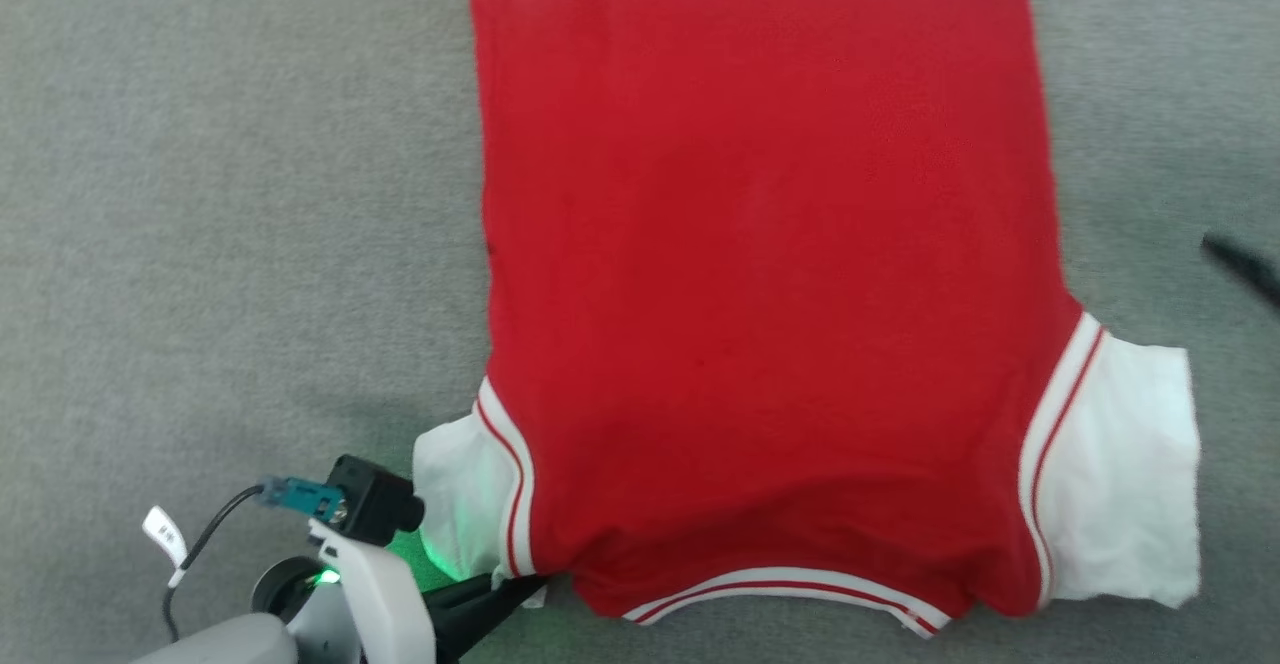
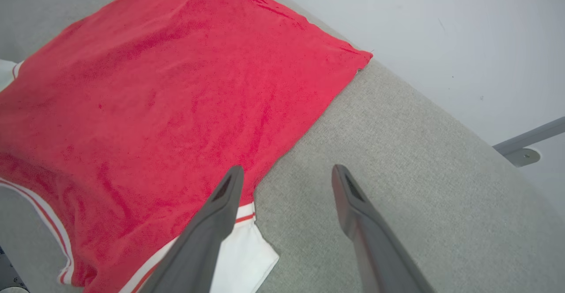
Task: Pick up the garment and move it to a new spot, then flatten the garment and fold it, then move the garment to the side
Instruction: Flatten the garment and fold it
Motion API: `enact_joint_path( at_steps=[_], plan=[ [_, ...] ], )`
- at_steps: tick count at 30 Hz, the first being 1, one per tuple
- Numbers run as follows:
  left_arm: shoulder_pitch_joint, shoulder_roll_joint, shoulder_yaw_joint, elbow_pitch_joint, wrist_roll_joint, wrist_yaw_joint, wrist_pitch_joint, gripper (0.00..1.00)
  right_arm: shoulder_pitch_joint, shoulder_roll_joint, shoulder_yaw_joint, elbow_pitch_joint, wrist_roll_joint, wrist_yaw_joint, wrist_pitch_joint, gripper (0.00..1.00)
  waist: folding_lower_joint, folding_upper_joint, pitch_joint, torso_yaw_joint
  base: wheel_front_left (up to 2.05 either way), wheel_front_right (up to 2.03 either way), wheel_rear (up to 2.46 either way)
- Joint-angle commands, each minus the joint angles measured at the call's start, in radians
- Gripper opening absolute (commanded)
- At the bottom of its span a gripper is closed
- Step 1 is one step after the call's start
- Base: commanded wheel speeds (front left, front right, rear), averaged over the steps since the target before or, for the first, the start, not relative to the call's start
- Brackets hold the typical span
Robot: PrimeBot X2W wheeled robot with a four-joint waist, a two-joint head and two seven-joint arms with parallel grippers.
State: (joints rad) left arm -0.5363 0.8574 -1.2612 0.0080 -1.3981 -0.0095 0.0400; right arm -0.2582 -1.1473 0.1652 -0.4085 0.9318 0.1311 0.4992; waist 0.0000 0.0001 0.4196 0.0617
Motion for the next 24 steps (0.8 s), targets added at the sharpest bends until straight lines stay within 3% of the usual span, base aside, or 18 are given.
enact_joint_path(
  at_steps=[1,6,13,17,24],
  plan=[
    [-0.021,-0.018,-0.002,0.02,0.018,0.015,0.009,0.0,-0.046,0.015,-0.008,0.013,0.012,-0.001,0.022,1.0,0.0,-0.0001,0.018,0.025,0.0,0.0,0.0],
    [-0.064,-0.07,0.001,0.034,0.041,-0.003,0.019,0.0,-0.283,0.079,0.065,0.137,0.024,-0.001,0.199,1.0,0.0,-0.0001,0.064,0.089,0.0,0.0,0.0],
    [-0.108,-0.133,0.004,0.088,0.07,-0.031,0.023,0.0,-0.67,0.232,0.205,0.483,-0.071,-0.001,0.407,1.0,0.0,-0.0001,0.143,0.171,0.0,0.0,0.0],
    [-0.117,-0.153,0.004,0.126,0.073,-0.043,0.019,0.0,-0.871,0.329,0.206,0.741,-0.141,-0.001,0.529,1.0,0.0,-0.0001,0.187,0.204,0.0,0.0,0.0],
    [-0.128,-0.181,0.003,0.158,0.074,-0.058,0.01,0.0,-1.063,0.407,0.186,0.977,-0.263,-0.001,0.643,1.0,0.0,-0.0001,0.233,0.23,0.0,0.0,0.0]
  ],
)
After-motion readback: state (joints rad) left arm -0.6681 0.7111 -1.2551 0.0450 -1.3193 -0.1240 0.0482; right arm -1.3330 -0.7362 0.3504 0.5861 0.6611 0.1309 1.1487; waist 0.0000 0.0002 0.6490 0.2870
